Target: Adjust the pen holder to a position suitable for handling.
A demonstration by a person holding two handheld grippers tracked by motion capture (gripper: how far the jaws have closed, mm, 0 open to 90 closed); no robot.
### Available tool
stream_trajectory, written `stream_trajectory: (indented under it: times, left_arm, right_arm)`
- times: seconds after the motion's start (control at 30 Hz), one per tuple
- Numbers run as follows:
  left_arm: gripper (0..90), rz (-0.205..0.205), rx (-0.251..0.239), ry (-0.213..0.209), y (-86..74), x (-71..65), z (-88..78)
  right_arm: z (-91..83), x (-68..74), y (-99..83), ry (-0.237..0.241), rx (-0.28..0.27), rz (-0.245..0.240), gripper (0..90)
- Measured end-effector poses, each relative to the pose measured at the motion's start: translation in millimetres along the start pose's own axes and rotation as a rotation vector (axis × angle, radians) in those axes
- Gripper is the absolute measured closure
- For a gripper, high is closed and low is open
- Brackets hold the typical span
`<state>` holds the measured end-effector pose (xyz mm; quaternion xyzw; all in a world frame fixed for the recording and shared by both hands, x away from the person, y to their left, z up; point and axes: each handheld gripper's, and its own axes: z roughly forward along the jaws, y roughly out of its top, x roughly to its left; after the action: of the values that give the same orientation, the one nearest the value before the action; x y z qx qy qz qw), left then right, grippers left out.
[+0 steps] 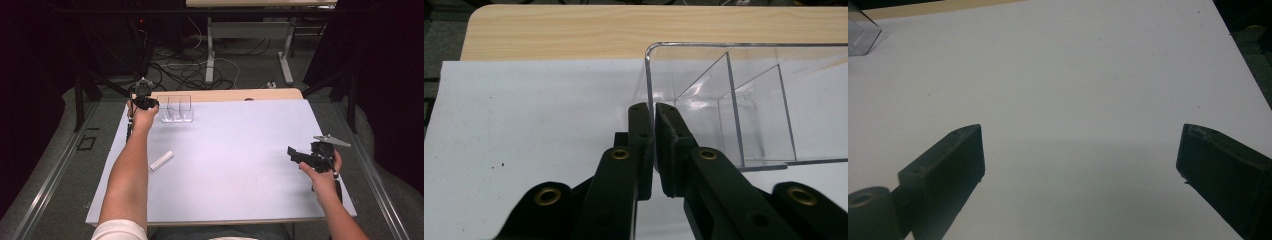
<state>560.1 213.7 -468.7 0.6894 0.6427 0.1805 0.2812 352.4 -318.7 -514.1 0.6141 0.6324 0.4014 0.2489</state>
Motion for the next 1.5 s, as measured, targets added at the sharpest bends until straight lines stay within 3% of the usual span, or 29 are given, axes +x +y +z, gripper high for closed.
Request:
stream_trajectory:
  times: [0.13, 0.33, 0.5, 0.9, 1.27, 1.5]
  left_arm:
    - [88.6, 0.023, 0.001, 0.027, -1.8, -3.2, -1.3]
    - [88.8, -0.035, 0.027, 0.044, -1.4, -4.5, -4.8]
    - [88.8, -0.051, 0.047, 0.040, -4.1, -4.7, -11.6]
    - [88.8, -0.087, 0.072, 0.015, -27.4, -7.6, -37.1]
    - [88.7, -0.079, 0.109, 0.035, -46.9, -10.2, -58.8]
    - [88.7, -0.097, 0.119, 0.038, -55.0, -8.2, -68.9]
  right_arm:
    - [0.2, 0.0, 0.0, 0.004, 0.001, -0.002, 5.2]
    - [1.3, 1.6, -0.8, 0.007, 0.009, 0.001, 5.6]
    - [1.6, 1.5, -0.8, 0.009, 0.008, -0.005, 5.8]
    - [1.7, 3.9, -0.8, 0.015, 0.013, 0.004, 6.1]
    - [2.9, 4.1, -1.0, 0.018, 0.018, 0.001, 6.2]
    - [4.0, 4.0, -1.6, 0.019, 0.024, 0.000, 6.3]
